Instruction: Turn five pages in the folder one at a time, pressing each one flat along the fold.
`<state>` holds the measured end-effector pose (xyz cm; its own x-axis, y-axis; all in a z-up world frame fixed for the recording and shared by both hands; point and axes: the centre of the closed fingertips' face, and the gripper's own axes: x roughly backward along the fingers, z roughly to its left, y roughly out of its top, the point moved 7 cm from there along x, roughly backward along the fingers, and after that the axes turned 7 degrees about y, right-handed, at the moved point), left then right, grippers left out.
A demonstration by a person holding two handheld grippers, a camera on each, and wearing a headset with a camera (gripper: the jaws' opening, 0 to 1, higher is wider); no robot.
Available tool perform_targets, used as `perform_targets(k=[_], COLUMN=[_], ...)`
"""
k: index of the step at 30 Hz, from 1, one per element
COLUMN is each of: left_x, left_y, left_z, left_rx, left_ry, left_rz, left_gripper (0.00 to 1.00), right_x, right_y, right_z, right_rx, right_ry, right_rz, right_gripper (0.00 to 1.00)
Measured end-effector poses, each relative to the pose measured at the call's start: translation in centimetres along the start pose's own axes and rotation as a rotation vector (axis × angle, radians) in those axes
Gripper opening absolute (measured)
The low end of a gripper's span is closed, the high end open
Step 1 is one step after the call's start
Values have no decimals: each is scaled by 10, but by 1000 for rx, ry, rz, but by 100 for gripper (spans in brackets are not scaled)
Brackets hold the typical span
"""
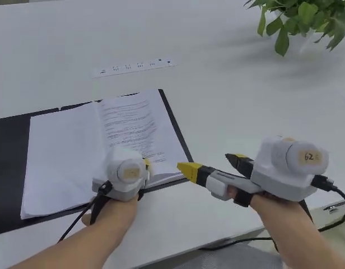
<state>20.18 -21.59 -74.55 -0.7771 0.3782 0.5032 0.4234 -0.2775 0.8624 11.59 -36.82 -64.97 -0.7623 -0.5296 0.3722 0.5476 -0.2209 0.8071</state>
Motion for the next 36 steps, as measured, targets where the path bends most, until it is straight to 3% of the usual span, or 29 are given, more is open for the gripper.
perform_targets(k=[7,10,14,22,30,36], left_x=[-1,-1,-2,-3,-4,-4], left_y=[0,-1,-1,-1,-1,-1], left_z=[1,1,1,1,1,1], left_rx=[29,30,40,45,47,49], left_ry=[-4,-5,-1,-2,-1,0], left_rz=[-6,-11,-17,-17,-17,-16], left_gripper=[0,0,0,0,0,0], right_x=[-59,-80,-103,-122,-129,-133], right_y=[9,9,10,8,4,-1], right_z=[-19,-29,-39,-55,-62,-64], right_rx=[-20,-16,-18,-37,-66,-90], right_ry=[116,141,155,135,129,140], right_rz=[28,60,80,110,126,150], right_gripper=[53,44,43,45,44,38])
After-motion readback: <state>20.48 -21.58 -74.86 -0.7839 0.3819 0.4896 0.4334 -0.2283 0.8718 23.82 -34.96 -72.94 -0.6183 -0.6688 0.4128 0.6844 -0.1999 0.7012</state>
